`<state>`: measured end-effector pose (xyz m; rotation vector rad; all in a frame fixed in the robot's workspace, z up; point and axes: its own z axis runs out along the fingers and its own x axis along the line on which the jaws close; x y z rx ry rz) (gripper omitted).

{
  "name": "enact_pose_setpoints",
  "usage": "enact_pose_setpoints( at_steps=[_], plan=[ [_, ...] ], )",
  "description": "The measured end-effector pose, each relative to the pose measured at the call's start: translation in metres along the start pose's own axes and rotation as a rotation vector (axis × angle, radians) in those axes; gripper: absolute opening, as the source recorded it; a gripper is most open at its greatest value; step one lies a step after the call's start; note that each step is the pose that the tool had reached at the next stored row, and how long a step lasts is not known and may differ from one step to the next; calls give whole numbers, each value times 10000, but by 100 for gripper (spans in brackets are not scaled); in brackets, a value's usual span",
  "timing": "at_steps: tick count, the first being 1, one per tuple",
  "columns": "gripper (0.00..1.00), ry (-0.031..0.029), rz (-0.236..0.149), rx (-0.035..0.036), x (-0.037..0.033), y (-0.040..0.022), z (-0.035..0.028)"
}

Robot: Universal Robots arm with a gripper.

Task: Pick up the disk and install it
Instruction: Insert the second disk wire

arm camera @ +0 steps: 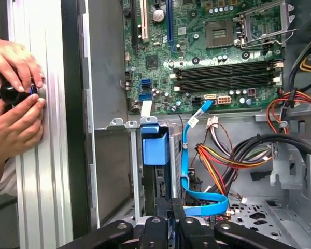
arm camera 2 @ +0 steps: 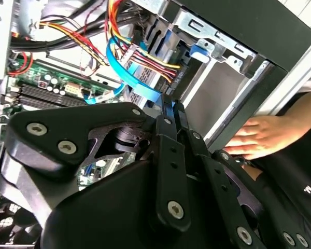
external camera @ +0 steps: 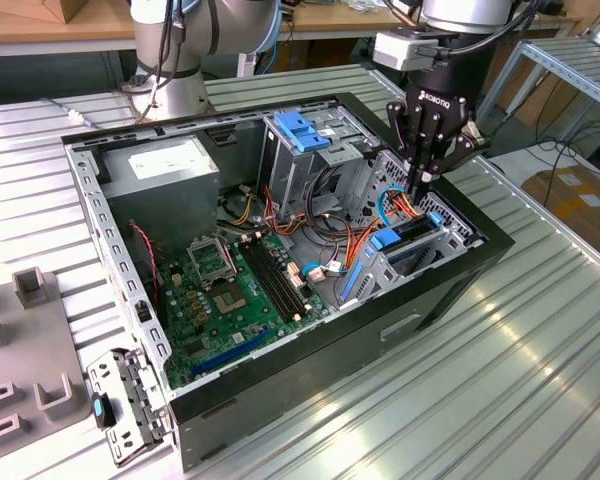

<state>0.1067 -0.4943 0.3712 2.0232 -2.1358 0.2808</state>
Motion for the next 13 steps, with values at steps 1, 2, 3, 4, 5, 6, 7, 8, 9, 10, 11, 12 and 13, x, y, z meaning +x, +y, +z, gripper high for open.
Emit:
enact_pose_setpoints(
  at_steps=[1, 2, 3, 4, 5, 6, 7, 8, 9, 10, 11, 12, 13],
  plan=[
    [17, 41, 0, 2, -5, 0, 17],
    [17, 63, 0, 3, -10, 0, 35],
    [23, 96, 1, 5, -18, 1, 66],
    [23, 132, 1, 7, -26, 1, 92],
    [22, 168, 1, 9, -33, 1, 118],
    [16, 182, 1, 10, -35, 1, 128],
    [16, 188, 1, 10, -37, 1, 135],
    [16, 189, 4, 10, -32, 7, 143],
    [16, 150, -1, 8, -15, 18, 151],
    [16, 69, -11, 7, -4, 25, 155],
    [16, -34, -21, 4, 4, 34, 159],
    [16, -142, -29, 1, 10, 42, 160],
    [16, -264, -35, -3, 16, 49, 162]
  ],
)
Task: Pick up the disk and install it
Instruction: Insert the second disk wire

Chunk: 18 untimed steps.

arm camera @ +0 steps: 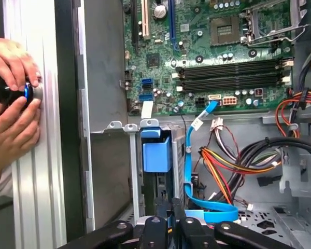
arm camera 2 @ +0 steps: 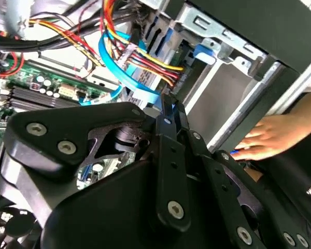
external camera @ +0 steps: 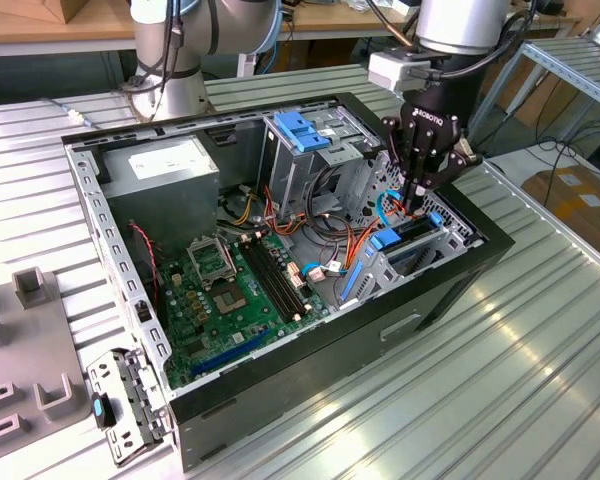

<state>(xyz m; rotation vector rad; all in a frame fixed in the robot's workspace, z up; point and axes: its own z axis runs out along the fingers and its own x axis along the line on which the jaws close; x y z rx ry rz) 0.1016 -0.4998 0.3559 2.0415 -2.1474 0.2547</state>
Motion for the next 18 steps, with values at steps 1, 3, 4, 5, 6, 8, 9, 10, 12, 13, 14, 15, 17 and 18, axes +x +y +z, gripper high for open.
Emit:
enact_pose_setpoints(
  at_steps=[1, 3, 4, 5, 6, 8, 9, 10, 12, 13, 14, 15, 17, 18],
  plan=[
    [16, -138, -4, -5, 5, 8, 2],
    [16, -510, -4, 3, 22, 31, 6],
    [16, -626, 2, 32, 34, 39, 9],
    [16, -678, 8, 61, 44, 43, 11],
    [16, -727, 13, 94, 60, 50, 14],
    [16, -768, 22, 135, 97, 67, 24],
    [16, -775, 23, 144, 120, 75, 30],
    [16, -777, 26, 153, 147, 84, 36],
    [16, -781, 28, 173, 181, 85, 44],
    [16, -784, 30, 185, 193, 85, 47],
    [16, -829, 41, 226, 221, 84, 54],
    [16, -911, 58, 297, 253, 85, 64],
    [16, -1040, 65, 436, 287, 98, 79],
    [16, -1090, 64, 478, 295, 105, 85]
  ],
)
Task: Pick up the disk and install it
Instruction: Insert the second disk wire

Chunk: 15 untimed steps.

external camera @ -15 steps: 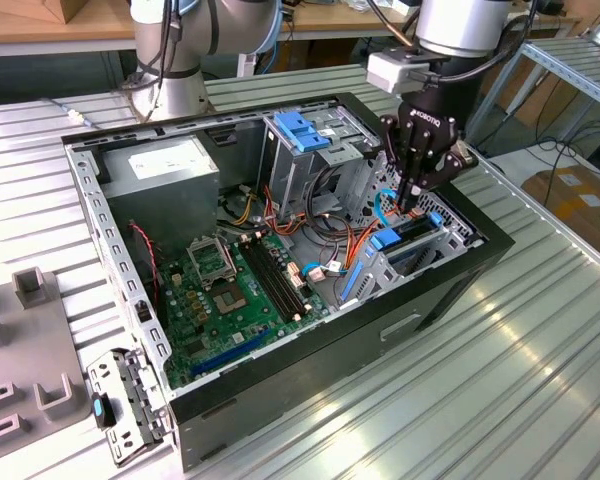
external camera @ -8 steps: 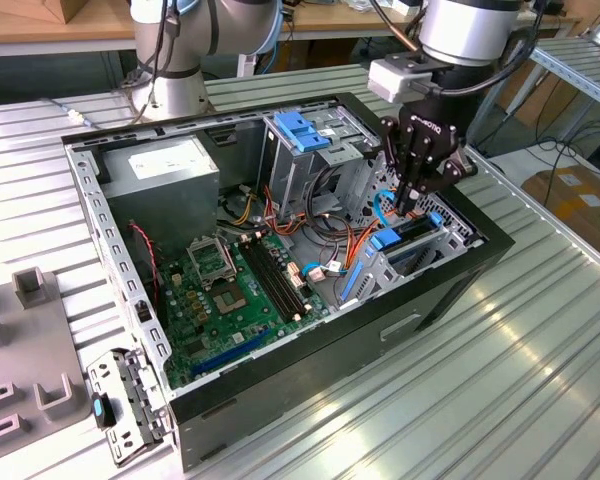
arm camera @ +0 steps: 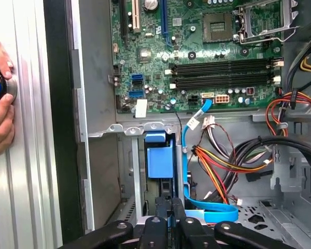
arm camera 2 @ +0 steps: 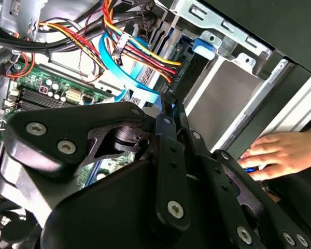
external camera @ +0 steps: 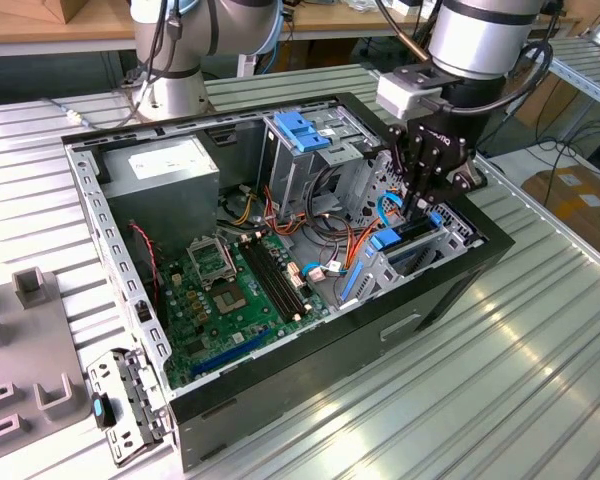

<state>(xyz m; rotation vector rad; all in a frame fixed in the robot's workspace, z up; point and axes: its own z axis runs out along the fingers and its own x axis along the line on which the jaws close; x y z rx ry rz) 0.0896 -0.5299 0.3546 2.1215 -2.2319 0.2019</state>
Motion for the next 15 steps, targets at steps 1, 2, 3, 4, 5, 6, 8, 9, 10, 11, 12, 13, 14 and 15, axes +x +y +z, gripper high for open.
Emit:
enact_pose_setpoints(
  at_steps=[1, 2, 3, 4, 5, 6, 8, 9, 10, 11, 12, 13, 14, 15],
  plan=[
    [16, -59, -4, 30, 7, 7, 2],
    [16, -114, -8, 62, 13, 12, 5],
    [16, -143, -13, 90, 18, 17, 7],
    [16, -185, -20, 146, 26, 25, 13],
    [16, -197, -23, 184, 26, 29, 17],
    [16, -197, -25, 195, 27, 30, 19],
    [16, -200, -25, 218, 28, 37, 27],
    [16, -203, -27, 222, 27, 40, 32],
    [16, -202, -29, 228, 27, 43, 37],
    [16, -204, -29, 234, 27, 46, 41],
    [16, -205, -28, 254, 28, 52, 46],
    [16, -207, -27, 275, 28, 55, 48],
    [16, -213, -23, 339, 28, 61, 50],
    [16, -220, -18, 403, 28, 69, 52]
  ],
)
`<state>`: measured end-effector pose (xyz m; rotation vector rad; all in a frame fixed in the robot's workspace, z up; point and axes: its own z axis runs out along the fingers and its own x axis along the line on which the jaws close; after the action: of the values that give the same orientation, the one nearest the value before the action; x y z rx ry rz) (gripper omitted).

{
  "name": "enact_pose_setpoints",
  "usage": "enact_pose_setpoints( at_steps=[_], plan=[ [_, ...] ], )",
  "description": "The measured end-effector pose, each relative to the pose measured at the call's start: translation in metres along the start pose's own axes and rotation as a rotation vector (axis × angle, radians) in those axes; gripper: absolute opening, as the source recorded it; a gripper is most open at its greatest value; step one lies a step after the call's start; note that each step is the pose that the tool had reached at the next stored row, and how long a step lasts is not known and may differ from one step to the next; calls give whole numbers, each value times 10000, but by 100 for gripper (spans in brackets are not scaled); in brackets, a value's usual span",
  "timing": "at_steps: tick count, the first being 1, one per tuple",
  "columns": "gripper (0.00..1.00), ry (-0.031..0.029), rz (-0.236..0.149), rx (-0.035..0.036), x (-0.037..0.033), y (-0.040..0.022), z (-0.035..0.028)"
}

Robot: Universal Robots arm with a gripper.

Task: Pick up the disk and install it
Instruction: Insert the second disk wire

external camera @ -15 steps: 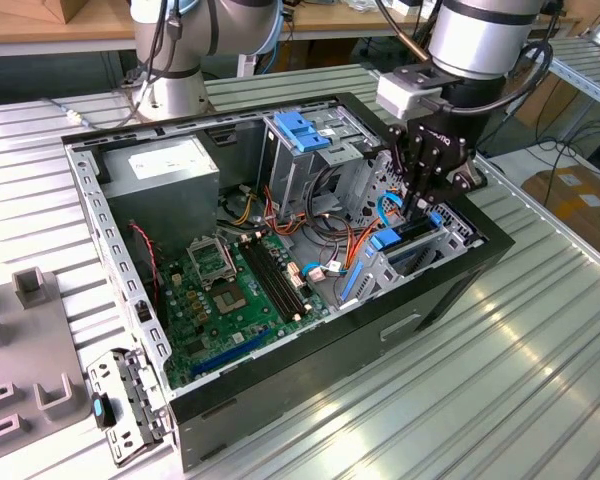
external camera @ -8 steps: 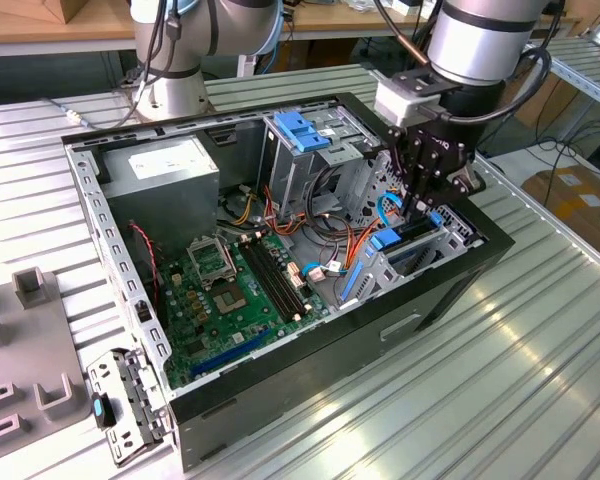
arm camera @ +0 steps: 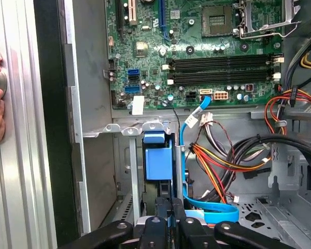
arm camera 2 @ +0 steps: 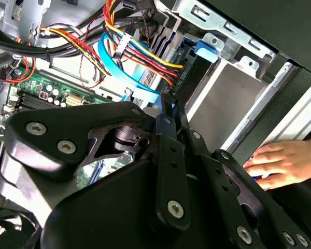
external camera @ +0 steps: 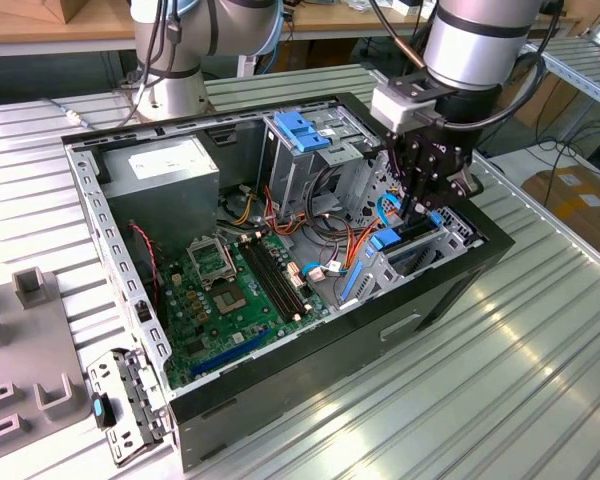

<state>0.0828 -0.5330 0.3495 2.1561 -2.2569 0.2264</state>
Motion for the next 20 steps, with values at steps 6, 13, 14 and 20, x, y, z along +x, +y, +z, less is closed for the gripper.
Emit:
enact_pose_setpoints(
  at_steps=[6, 13, 14, 20],
  plan=[
    [16, -29, 24, 273, 3, 45, 17],
    [16, -66, 44, 421, 2, 56, 38],
    [16, -74, 45, 425, 2, 57, 40],
    [16, -155, 44, 431, 11, 61, 49]
  ],
)
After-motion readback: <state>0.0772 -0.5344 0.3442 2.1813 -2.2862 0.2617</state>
